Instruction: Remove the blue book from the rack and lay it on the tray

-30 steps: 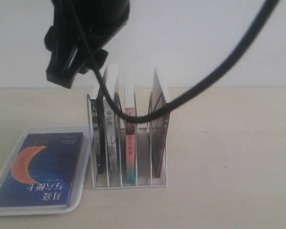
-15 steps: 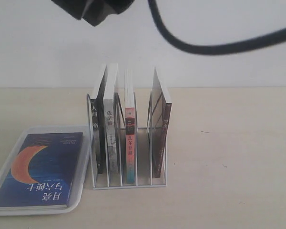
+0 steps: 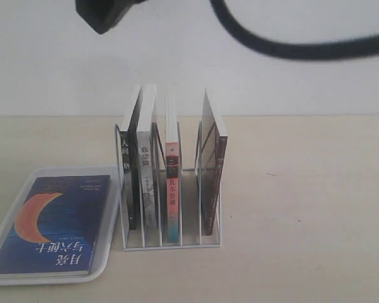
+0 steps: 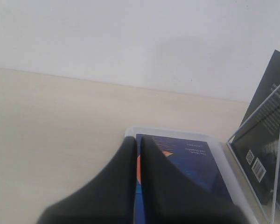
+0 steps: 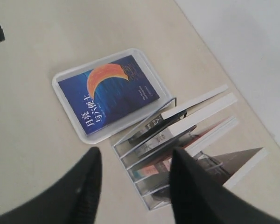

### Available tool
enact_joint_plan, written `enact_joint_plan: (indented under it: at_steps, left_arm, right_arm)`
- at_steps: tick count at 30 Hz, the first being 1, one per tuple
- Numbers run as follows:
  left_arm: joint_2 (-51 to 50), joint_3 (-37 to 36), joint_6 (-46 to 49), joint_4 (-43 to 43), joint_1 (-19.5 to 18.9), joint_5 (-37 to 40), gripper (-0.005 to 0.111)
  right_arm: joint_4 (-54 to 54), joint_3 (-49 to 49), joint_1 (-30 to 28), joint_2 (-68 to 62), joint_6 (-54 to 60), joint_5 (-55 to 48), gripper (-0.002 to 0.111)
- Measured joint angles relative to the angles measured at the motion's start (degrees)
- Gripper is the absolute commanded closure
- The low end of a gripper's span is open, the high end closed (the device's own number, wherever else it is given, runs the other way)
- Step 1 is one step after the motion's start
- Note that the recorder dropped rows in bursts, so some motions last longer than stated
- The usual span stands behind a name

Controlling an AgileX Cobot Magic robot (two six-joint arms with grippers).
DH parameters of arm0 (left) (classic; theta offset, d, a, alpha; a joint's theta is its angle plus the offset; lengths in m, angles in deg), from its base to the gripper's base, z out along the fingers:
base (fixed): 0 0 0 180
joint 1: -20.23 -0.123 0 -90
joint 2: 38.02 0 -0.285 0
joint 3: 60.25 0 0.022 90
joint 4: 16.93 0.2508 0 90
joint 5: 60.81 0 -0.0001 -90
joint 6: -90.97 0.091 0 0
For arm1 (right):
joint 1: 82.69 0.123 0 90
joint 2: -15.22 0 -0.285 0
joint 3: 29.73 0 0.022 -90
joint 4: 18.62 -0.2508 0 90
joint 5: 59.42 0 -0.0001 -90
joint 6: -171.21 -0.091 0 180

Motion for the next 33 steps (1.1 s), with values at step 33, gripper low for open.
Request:
enact_joint_plan:
  at_steps: [33]
  left_arm:
    - [0.00, 0.00, 0.00, 0.00, 0.00, 0.00, 0.103]
  right_arm:
    - [4.04, -36.69, 0.00, 0.38, -16.05, -0.20, 0.108]
